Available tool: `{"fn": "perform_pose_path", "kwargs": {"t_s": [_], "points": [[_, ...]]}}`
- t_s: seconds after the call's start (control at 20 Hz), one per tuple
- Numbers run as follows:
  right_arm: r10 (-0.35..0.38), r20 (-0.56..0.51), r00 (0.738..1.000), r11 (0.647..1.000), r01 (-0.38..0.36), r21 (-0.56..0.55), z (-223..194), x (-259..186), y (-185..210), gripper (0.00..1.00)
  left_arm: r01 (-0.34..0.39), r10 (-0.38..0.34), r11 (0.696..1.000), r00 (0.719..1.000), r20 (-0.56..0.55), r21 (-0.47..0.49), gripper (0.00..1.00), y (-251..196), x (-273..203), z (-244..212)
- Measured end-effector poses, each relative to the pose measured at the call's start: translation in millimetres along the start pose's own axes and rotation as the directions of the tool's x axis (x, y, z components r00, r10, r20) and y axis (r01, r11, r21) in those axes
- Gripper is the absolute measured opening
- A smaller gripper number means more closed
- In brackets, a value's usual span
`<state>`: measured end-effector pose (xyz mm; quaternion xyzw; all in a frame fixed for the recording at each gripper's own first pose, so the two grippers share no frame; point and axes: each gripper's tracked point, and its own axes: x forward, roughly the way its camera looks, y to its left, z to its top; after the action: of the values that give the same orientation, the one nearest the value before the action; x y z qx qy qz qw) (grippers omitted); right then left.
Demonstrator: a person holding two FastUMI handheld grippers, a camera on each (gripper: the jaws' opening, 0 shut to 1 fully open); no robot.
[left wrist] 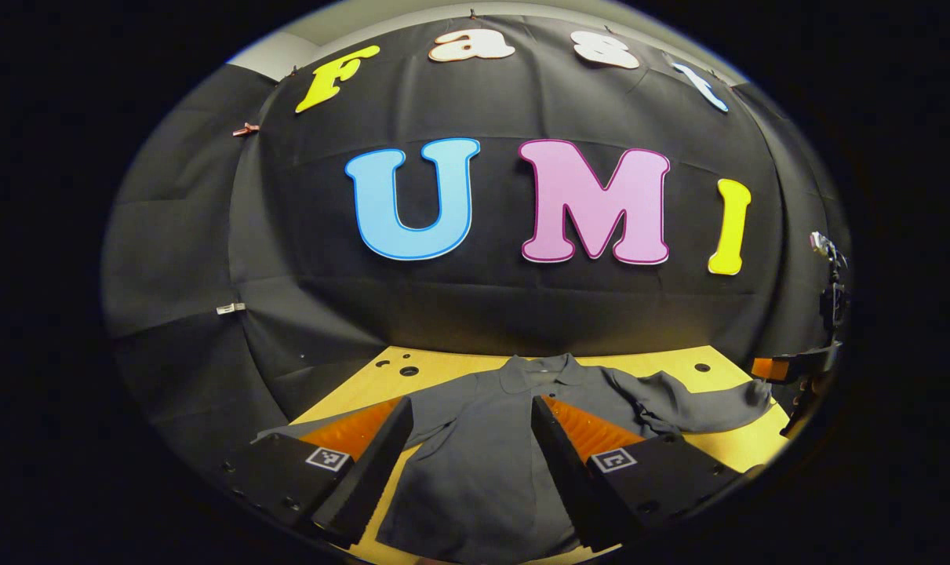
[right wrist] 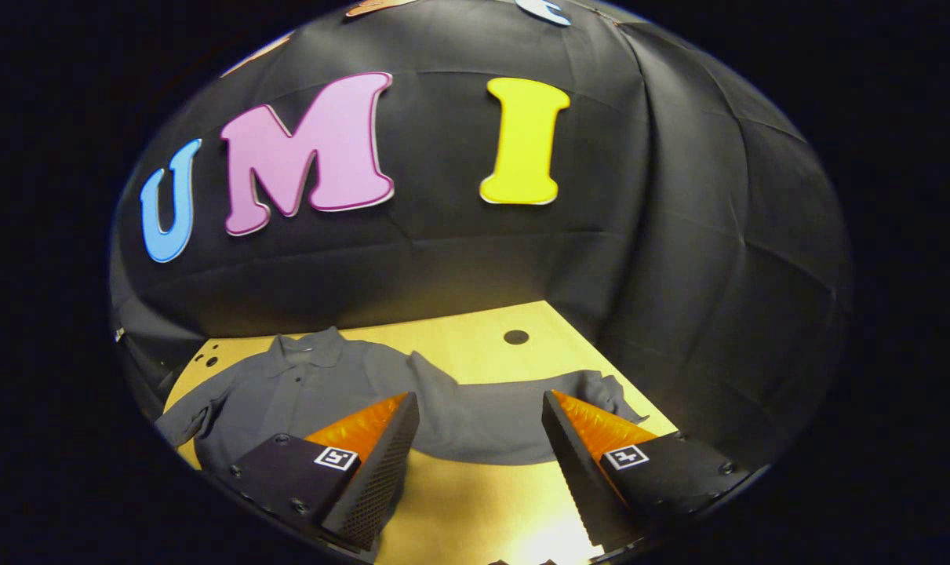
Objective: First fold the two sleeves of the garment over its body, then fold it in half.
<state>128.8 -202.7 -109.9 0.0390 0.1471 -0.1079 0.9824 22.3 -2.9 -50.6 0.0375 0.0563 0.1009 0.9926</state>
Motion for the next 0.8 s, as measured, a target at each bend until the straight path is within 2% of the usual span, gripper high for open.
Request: {"fn": "perform_pose_path", "kwargs": {"t_s": [0.35, 0.65, 0.8], "points": [[-0.088, -0.075, 0.993, 0.994, 0.093, 0.057, -28, 52, -64, 0.98, 0.044, -0.043, 0.999, 0.998, -0.047, 0.017, 0.96, -31, 13, -9], [-0.183, -0.162, 0.970, 0.973, 0.202, 0.111, -56, 94, -121, 0.99, 0.072, -0.069, 0.997, 0.995, -0.079, 0.034, 0.95, -44, 19, -12], [-0.197, -0.209, 0.958, 0.964, 0.228, 0.138, -74, 117, -140, 0.99, 0.081, -0.076, 0.995, 0.993, -0.090, 0.051, 0.95, -47, 22, -12]]}}
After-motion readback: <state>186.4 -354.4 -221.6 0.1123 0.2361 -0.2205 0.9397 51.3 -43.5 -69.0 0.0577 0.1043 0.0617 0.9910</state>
